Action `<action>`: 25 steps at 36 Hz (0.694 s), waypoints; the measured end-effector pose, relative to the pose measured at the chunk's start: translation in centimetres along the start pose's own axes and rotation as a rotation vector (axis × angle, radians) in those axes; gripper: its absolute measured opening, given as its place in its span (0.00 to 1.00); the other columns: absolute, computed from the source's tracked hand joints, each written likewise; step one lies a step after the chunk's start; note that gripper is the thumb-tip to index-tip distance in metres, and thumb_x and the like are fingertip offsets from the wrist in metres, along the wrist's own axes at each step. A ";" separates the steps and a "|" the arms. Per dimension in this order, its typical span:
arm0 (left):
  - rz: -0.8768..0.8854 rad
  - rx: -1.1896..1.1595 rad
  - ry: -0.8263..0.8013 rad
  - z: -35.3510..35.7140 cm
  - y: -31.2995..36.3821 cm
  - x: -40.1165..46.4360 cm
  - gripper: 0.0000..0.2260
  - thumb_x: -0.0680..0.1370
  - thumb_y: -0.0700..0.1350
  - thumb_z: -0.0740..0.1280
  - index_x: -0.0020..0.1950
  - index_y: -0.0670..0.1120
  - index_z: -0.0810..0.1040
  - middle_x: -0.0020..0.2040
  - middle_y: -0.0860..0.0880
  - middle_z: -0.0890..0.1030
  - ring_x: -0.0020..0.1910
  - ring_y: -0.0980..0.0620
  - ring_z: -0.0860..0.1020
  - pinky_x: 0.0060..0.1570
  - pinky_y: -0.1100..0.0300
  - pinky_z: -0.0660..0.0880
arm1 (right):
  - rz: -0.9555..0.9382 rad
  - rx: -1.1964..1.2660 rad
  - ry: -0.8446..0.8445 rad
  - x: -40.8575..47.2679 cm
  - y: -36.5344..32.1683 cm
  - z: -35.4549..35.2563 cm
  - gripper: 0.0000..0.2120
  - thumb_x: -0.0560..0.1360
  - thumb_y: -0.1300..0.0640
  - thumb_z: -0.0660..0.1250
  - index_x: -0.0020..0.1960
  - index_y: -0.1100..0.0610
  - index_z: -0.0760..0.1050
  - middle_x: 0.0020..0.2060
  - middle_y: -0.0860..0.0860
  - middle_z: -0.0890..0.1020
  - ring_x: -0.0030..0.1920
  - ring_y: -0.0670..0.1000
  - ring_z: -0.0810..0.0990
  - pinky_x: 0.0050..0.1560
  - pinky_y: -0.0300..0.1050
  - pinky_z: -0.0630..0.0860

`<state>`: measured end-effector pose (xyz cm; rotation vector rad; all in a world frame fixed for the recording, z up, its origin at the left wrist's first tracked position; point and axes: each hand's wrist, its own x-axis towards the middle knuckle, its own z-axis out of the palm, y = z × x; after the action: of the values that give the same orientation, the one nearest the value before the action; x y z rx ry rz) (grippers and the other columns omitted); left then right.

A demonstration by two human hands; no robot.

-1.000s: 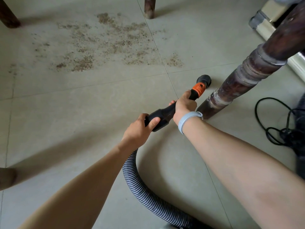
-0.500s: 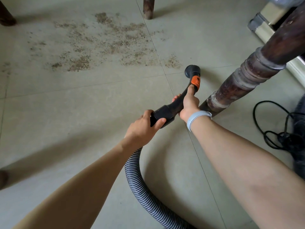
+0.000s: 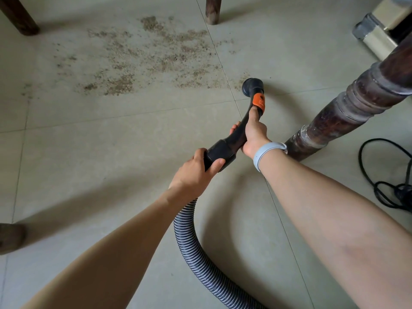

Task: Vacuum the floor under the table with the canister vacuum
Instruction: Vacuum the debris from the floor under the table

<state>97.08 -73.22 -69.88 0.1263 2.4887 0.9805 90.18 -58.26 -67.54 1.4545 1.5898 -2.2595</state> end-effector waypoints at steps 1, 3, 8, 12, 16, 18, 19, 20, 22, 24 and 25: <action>-0.006 -0.003 0.005 -0.1 -0.2 -0.1 0.25 0.79 0.60 0.57 0.68 0.44 0.64 0.58 0.42 0.78 0.55 0.39 0.75 0.49 0.54 0.69 | -0.002 -0.001 -0.004 0.0 0.1 0.2 0.20 0.79 0.43 0.60 0.51 0.62 0.69 0.34 0.54 0.75 0.30 0.52 0.76 0.32 0.43 0.76; -0.017 -0.014 0.010 -0.3 -0.4 -0.2 0.25 0.79 0.60 0.57 0.68 0.44 0.65 0.57 0.41 0.78 0.55 0.40 0.75 0.48 0.55 0.68 | -0.003 -0.010 -0.011 -0.1 0.3 0.7 0.19 0.79 0.43 0.60 0.48 0.61 0.69 0.33 0.54 0.75 0.29 0.52 0.76 0.33 0.43 0.76; -0.032 -0.042 0.011 -0.8 -1.2 -0.7 0.24 0.79 0.59 0.57 0.67 0.43 0.65 0.56 0.41 0.78 0.54 0.40 0.76 0.46 0.55 0.68 | -0.018 -0.057 -0.036 -0.4 0.9 1.7 0.19 0.79 0.43 0.59 0.52 0.61 0.68 0.33 0.54 0.75 0.29 0.51 0.76 0.35 0.44 0.78; -0.047 -0.056 0.020 -1.3 -1.8 -1.2 0.23 0.80 0.59 0.57 0.66 0.42 0.65 0.55 0.40 0.79 0.53 0.40 0.76 0.45 0.55 0.68 | -0.018 -0.072 -0.061 -1.0 1.4 2.6 0.19 0.79 0.44 0.59 0.54 0.61 0.67 0.34 0.53 0.74 0.30 0.51 0.76 0.38 0.45 0.78; -0.071 -0.076 0.023 -1.7 -2.9 -1.7 0.23 0.80 0.58 0.57 0.66 0.43 0.65 0.54 0.40 0.79 0.53 0.39 0.76 0.45 0.55 0.69 | -0.040 -0.119 -0.075 -1.5 2.1 3.7 0.19 0.80 0.45 0.58 0.55 0.62 0.67 0.34 0.54 0.74 0.28 0.51 0.75 0.31 0.42 0.77; -0.093 -0.080 0.024 -2.0 -3.5 -2.0 0.23 0.80 0.58 0.57 0.66 0.43 0.65 0.55 0.40 0.79 0.53 0.39 0.76 0.46 0.55 0.69 | -0.046 -0.141 -0.089 -1.7 2.7 4.3 0.20 0.80 0.44 0.57 0.56 0.62 0.68 0.33 0.54 0.74 0.27 0.51 0.75 0.28 0.39 0.76; -0.106 -0.086 0.024 -2.1 -3.8 -2.2 0.23 0.80 0.58 0.58 0.66 0.43 0.65 0.55 0.40 0.79 0.53 0.39 0.76 0.45 0.55 0.68 | -0.046 -0.149 -0.097 -1.9 3.0 4.7 0.20 0.80 0.44 0.57 0.56 0.62 0.68 0.33 0.54 0.74 0.27 0.51 0.76 0.28 0.40 0.76; -0.118 -0.094 0.026 -2.3 -4.1 -2.3 0.23 0.80 0.58 0.58 0.66 0.43 0.65 0.55 0.41 0.78 0.54 0.40 0.76 0.44 0.56 0.67 | -0.048 -0.156 -0.102 -2.0 3.2 5.0 0.20 0.80 0.45 0.57 0.56 0.62 0.68 0.33 0.54 0.74 0.27 0.51 0.76 0.29 0.40 0.76; -0.136 -0.113 0.033 -2.5 -4.6 -2.7 0.22 0.80 0.58 0.58 0.67 0.43 0.65 0.56 0.41 0.78 0.54 0.40 0.76 0.43 0.58 0.66 | -0.046 -0.162 -0.116 -2.3 3.5 5.6 0.19 0.80 0.45 0.57 0.56 0.62 0.68 0.34 0.54 0.74 0.28 0.52 0.76 0.26 0.38 0.76; -0.145 -0.134 0.044 -2.7 -5.1 -3.0 0.22 0.80 0.57 0.58 0.67 0.43 0.65 0.56 0.41 0.78 0.54 0.41 0.76 0.43 0.58 0.65 | -0.040 -0.164 -0.135 -2.6 3.8 6.3 0.19 0.80 0.45 0.57 0.55 0.62 0.67 0.35 0.55 0.74 0.28 0.52 0.76 0.24 0.37 0.75; -0.148 -0.145 0.050 -2.8 -5.3 -3.1 0.22 0.80 0.57 0.58 0.67 0.43 0.65 0.56 0.41 0.78 0.54 0.41 0.76 0.43 0.58 0.65 | -0.040 -0.169 -0.144 -2.7 4.0 6.5 0.19 0.80 0.44 0.57 0.55 0.61 0.67 0.35 0.55 0.74 0.28 0.52 0.76 0.24 0.37 0.75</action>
<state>98.97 -79.69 -70.42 -0.1276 2.4215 1.1077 89.32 -66.32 -68.26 1.2018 1.7307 -2.1339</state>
